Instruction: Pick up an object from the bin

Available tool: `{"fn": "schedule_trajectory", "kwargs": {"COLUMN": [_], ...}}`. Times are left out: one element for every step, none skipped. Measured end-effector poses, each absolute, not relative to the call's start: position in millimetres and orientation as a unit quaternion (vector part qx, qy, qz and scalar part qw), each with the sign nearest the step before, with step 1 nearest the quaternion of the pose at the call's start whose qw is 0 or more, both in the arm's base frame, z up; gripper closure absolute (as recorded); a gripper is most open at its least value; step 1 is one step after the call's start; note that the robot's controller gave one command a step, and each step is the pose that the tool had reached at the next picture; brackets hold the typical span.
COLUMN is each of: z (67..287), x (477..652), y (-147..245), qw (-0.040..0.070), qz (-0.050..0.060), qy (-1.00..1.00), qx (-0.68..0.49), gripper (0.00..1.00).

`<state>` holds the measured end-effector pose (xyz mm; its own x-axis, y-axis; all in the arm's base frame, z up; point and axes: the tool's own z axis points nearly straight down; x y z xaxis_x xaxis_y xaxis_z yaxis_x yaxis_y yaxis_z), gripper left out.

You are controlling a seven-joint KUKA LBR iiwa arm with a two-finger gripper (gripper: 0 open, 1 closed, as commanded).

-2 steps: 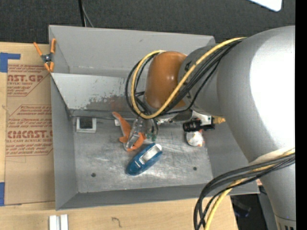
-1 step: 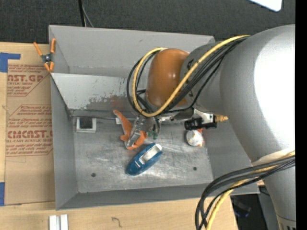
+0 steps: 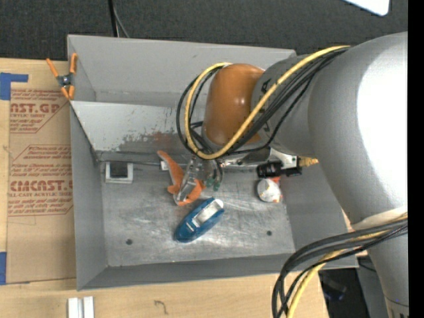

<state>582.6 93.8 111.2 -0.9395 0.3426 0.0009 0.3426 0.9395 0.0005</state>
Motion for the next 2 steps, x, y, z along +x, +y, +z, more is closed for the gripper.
{"fn": "schedule_trajectory", "kwargs": {"z": [124, 135], "x": [582.5, 582.9], "y": [94, 94], "qw": [0.0, 0.0], "qz": [0.0, -0.001], "qy": [-0.985, -0.985], "qx": [-0.174, -0.174], "gripper": [1.0, 1.0]}}
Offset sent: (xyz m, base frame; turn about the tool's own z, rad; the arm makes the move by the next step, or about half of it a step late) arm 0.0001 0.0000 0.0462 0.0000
